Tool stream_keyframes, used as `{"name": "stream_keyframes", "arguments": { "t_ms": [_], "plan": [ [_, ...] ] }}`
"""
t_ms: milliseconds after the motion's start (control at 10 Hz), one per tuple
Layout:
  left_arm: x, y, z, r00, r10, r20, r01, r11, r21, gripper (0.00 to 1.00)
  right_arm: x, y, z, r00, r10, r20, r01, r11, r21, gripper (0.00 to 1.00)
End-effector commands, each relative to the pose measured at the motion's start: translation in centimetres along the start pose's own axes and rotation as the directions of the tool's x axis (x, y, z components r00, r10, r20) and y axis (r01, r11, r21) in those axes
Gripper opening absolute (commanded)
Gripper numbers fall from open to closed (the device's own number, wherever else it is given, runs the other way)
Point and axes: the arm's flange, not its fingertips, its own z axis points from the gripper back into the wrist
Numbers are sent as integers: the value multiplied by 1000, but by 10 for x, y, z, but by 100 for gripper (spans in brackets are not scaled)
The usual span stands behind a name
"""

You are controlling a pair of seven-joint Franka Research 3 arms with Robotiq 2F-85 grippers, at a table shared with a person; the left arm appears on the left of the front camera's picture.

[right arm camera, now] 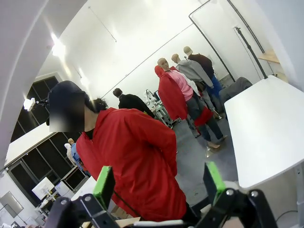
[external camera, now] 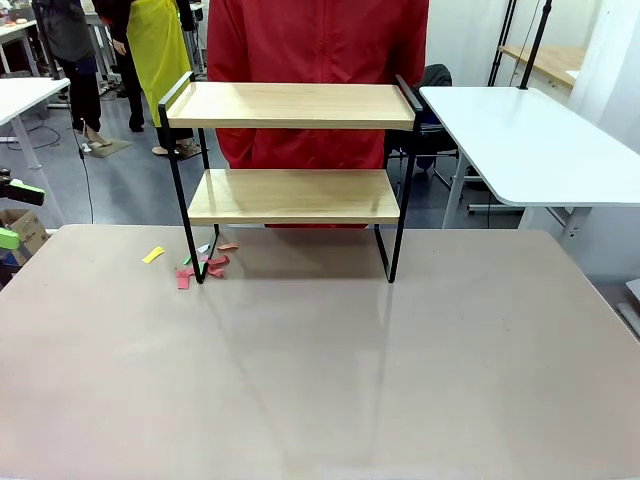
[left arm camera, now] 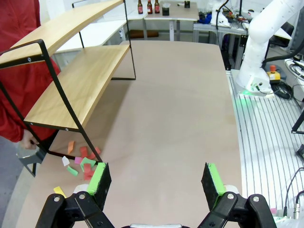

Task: Clean the shelf.
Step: Hand the Duster back to the human.

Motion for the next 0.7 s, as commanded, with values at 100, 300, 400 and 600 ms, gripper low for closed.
{"name": "stream_keyframes", "arguments": {
  "t_ms": [100, 300, 400, 600],
  "plan": [
    [3, 0, -1, 1000, -2, 26, 2, 1000, 10, 100, -3, 0, 2, 1000, 5, 10, -5, 1000, -4, 100],
    [3, 0, -1, 1000, -2, 26, 2, 1000, 10, 100, -3, 0, 2, 1000, 5, 10, -5, 1000, -4, 100],
    [3, 0, -1, 1000, -2, 26, 2, 1000, 10, 100, -3, 0, 2, 1000, 5, 10, -5, 1000, -4, 100],
    [3, 0, -1, 1000, -2, 26, 2, 1000, 10, 100, -3, 0, 2, 1000, 5, 10, -5, 1000, -4, 100]
  ]
}}
